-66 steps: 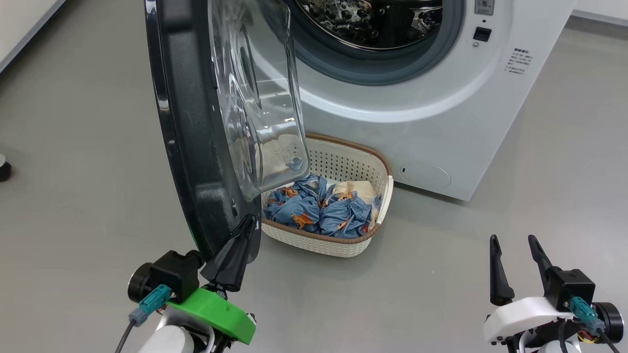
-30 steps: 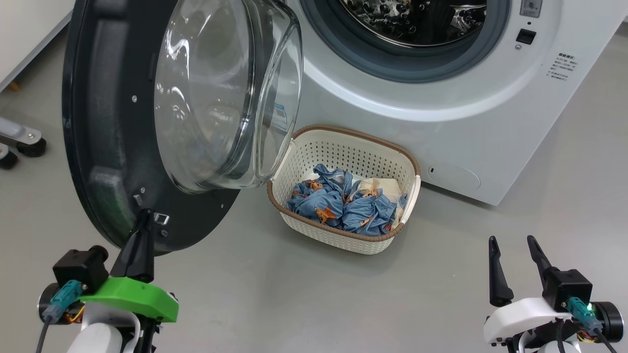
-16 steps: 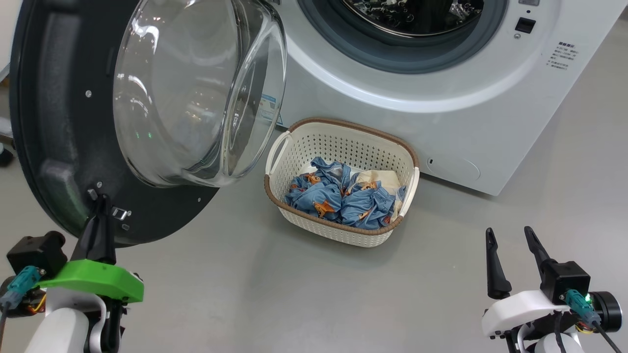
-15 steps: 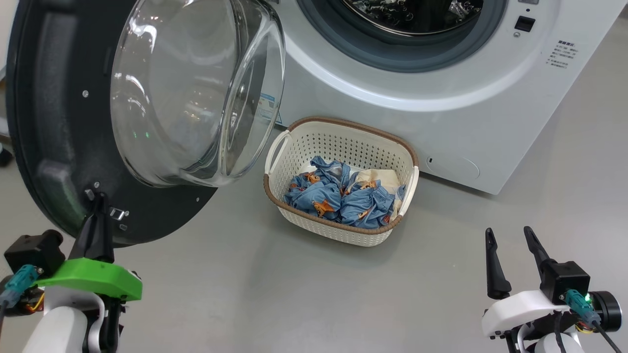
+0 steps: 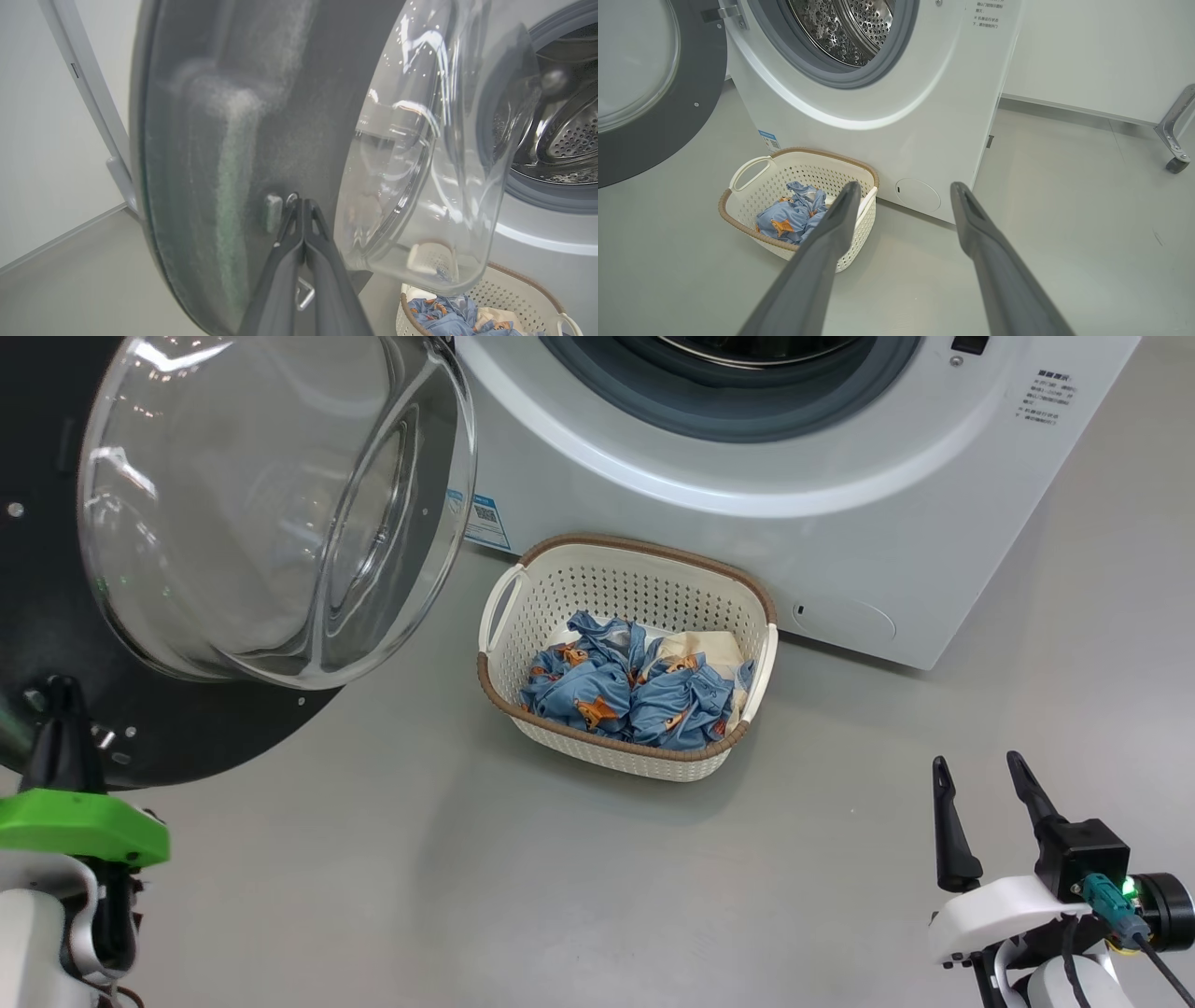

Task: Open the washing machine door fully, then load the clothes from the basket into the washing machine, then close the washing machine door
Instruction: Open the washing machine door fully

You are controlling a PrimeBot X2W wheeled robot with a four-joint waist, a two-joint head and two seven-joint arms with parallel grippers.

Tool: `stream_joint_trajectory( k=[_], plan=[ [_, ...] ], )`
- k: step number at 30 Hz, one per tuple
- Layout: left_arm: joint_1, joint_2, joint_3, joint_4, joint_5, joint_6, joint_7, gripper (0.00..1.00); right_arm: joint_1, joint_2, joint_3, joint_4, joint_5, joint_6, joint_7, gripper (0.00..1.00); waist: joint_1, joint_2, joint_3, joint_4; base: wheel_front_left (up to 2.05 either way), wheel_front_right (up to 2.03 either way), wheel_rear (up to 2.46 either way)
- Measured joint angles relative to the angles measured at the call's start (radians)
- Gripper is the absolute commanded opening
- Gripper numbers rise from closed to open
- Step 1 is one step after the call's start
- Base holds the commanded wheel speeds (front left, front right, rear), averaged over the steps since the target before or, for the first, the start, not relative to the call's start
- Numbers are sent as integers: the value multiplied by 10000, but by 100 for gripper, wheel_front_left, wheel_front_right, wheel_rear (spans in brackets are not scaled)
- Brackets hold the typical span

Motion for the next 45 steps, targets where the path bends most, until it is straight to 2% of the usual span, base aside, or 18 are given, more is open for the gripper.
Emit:
stream_joint_trajectory(
  k=[11, 26, 34, 45],
  plan=[
    [-921, 552, 922, 943, -339, -123, -86, 0, -338, -132, 17, -107, -238, -4, 121, 100, 0, 0, 552, -289, 0, 0, 0],
    [-1727, 447, 1003, 1695, -150, -479, -117, 0, -563, -245, -4, -63, -322, -90, 176, 100, 0, 0, 871, -474, 0, 0, 0],
    [-1784, 353, 1220, 1365, 368, -627, -117, 0, -560, -61, -33, 98, -253, -90, 165, 100, 0, 0, 503, -514, 0, 0, 0],
    [-1762, 111, 1260, 54, 1189, -957, -119, 0, -523, 79, -19, 362, -115, -75, 153, 100, 0, 0, -185, -644, 0, 0, 0]
  ],
)
